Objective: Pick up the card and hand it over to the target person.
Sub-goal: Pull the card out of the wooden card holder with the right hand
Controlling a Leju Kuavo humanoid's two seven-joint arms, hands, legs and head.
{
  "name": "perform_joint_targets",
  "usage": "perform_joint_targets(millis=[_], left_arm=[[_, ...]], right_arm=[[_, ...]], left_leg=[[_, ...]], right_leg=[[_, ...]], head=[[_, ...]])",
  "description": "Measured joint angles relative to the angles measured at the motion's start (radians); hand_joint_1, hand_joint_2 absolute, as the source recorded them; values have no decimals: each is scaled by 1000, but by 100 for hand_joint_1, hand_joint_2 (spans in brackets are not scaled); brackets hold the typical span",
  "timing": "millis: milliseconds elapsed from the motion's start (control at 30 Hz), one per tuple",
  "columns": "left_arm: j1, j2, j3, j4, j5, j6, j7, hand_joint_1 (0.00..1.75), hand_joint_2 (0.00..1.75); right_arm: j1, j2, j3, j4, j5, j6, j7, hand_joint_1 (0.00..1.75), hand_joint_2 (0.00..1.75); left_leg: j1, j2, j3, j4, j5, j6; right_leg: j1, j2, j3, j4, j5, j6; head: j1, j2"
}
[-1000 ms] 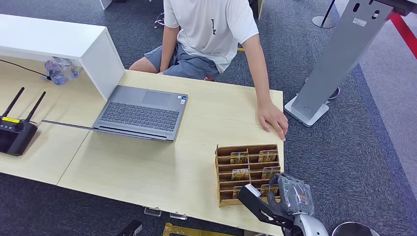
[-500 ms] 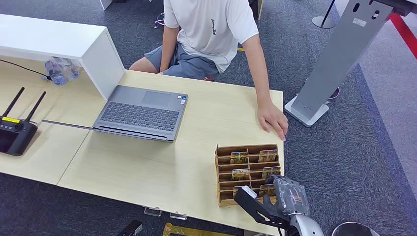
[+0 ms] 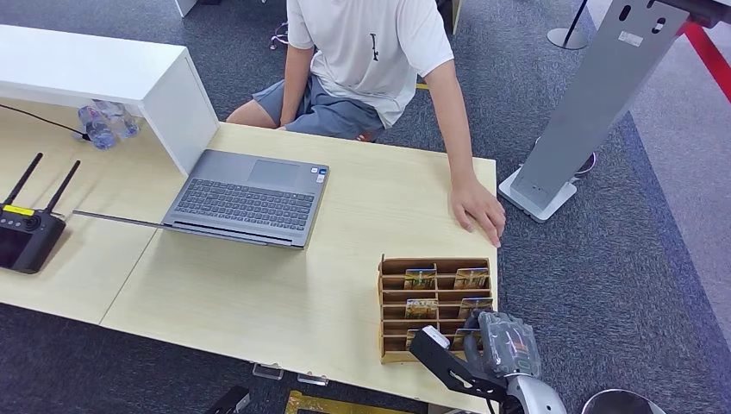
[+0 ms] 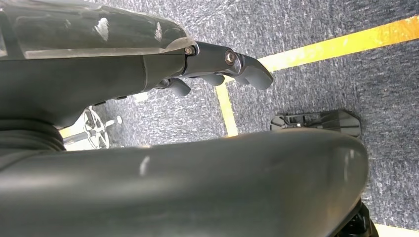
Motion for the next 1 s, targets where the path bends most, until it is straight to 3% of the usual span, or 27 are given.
perform_joint_targets(millis=[533,1000], left_arm=[[-1,2,-6,0,-5,1,4,0,0],[0,8,7,-1,3,4,-14,0,0]], right_arm=[[0,6,-1,-3,1,-1,0,159,175],[-12,4,-5,-36,16,-8,-20,152,175]], left_leg=[[0,0,0,0,0,0],[0,0,0,0,0,0]], right_leg=[[0,0,0,0,0,0],[0,0,0,0,0,0]], head=[[0,0],[0,0]])
